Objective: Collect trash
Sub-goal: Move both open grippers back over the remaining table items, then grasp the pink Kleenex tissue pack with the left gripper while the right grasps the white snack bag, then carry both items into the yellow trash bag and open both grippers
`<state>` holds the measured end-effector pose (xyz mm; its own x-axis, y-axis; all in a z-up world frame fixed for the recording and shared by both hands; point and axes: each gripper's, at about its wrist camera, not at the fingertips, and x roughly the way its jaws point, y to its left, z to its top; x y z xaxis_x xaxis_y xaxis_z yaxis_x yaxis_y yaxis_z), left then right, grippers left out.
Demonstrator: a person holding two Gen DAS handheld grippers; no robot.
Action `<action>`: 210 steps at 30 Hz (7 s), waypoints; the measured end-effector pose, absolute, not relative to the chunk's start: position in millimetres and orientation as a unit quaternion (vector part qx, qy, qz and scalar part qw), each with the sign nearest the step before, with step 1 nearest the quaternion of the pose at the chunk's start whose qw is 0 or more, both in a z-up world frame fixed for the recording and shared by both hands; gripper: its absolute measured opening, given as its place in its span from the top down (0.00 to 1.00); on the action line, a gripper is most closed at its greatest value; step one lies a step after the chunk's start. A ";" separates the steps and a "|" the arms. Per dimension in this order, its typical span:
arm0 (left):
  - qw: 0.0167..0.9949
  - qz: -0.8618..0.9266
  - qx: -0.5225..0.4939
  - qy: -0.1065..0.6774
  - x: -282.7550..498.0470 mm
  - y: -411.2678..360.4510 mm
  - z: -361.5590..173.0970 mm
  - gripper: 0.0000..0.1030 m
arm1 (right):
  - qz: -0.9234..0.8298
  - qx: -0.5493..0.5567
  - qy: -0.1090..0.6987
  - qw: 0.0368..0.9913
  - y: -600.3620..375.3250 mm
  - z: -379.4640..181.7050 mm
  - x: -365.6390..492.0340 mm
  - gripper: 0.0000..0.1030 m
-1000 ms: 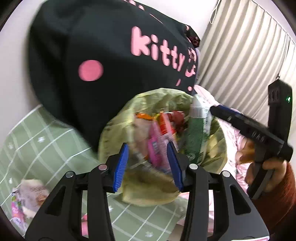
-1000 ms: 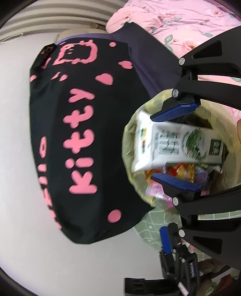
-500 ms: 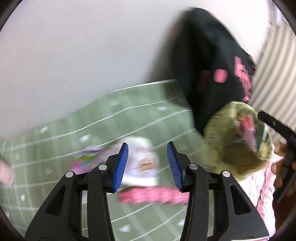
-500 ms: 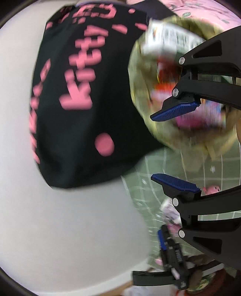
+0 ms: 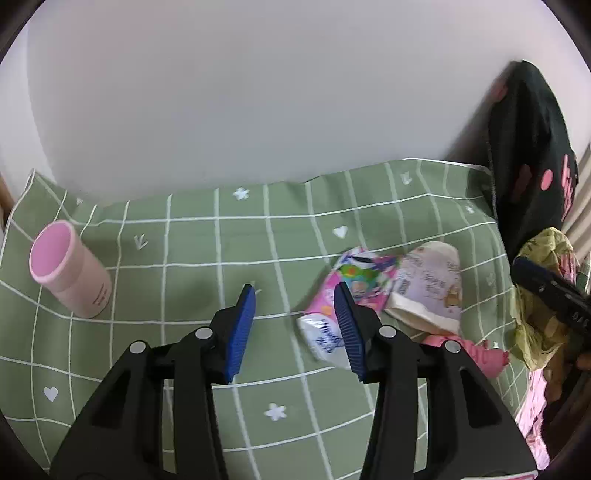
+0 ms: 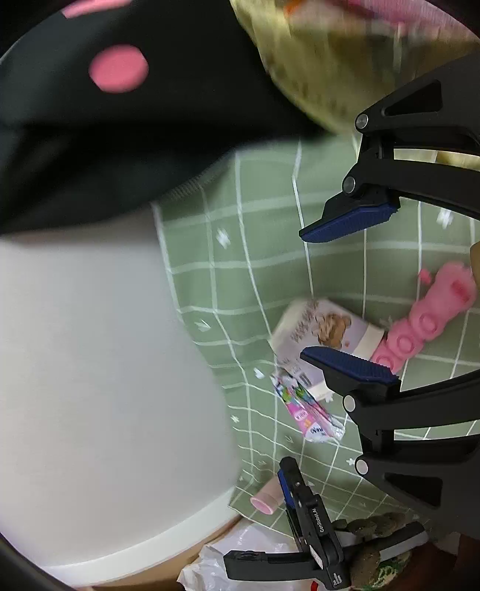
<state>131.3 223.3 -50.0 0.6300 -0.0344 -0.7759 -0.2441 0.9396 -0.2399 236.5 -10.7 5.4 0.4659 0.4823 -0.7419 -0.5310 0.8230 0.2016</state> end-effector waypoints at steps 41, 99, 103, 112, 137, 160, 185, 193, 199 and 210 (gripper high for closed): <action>0.861 0.042 -0.153 0.484 166.5 187.7 -85.9 0.54 | 0.290 -0.014 0.442 0.849 -15.2 -2.8 229.7 0.53; 0.868 0.053 -0.217 0.443 139.8 241.6 -55.0 0.97 | 0.300 -0.012 0.492 0.817 -2.8 -36.0 248.5 0.47; 0.868 0.055 -0.212 0.445 133.7 243.7 -54.3 0.97 | 0.316 -0.013 0.508 0.801 13.2 -49.3 246.6 0.46; 0.868 0.056 -0.222 0.441 128.0 252.7 -55.3 0.97 | 0.309 -0.032 0.516 0.798 27.0 -48.3 250.6 0.48; 0.912 0.024 -0.201 0.357 131.8 226.8 19.6 0.97 | 0.269 -0.071 0.378 0.883 -10.0 69.4 218.9 0.56; 0.919 -0.217 -0.083 0.319 182.9 34.2 94.4 0.97 | 0.082 -0.039 0.281 0.955 -190.8 146.3 166.8 0.55; 0.858 -0.291 0.013 0.423 255.6 -135.7 37.5 0.97 | 0.083 -0.049 0.402 0.911 -282.6 72.7 239.8 0.56; 0.857 -0.285 0.004 0.430 266.1 -141.2 28.3 0.97 | 0.101 -0.076 0.421 0.898 -279.4 59.7 246.1 0.56; 0.857 -0.283 0.002 0.431 265.6 -148.2 32.9 0.97 | 0.103 -0.065 0.416 0.901 -293.6 65.2 235.1 0.56; 0.855 -0.266 -0.006 0.445 260.6 -152.9 35.8 0.96 | 0.135 -0.066 0.400 0.904 -303.0 64.6 231.8 0.55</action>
<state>260.6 -152.9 35.8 0.4630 -0.4598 -0.7578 0.4498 0.8586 -0.2461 231.8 -303.0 64.6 0.6428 0.1913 -0.7418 -0.2972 0.9548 -0.0113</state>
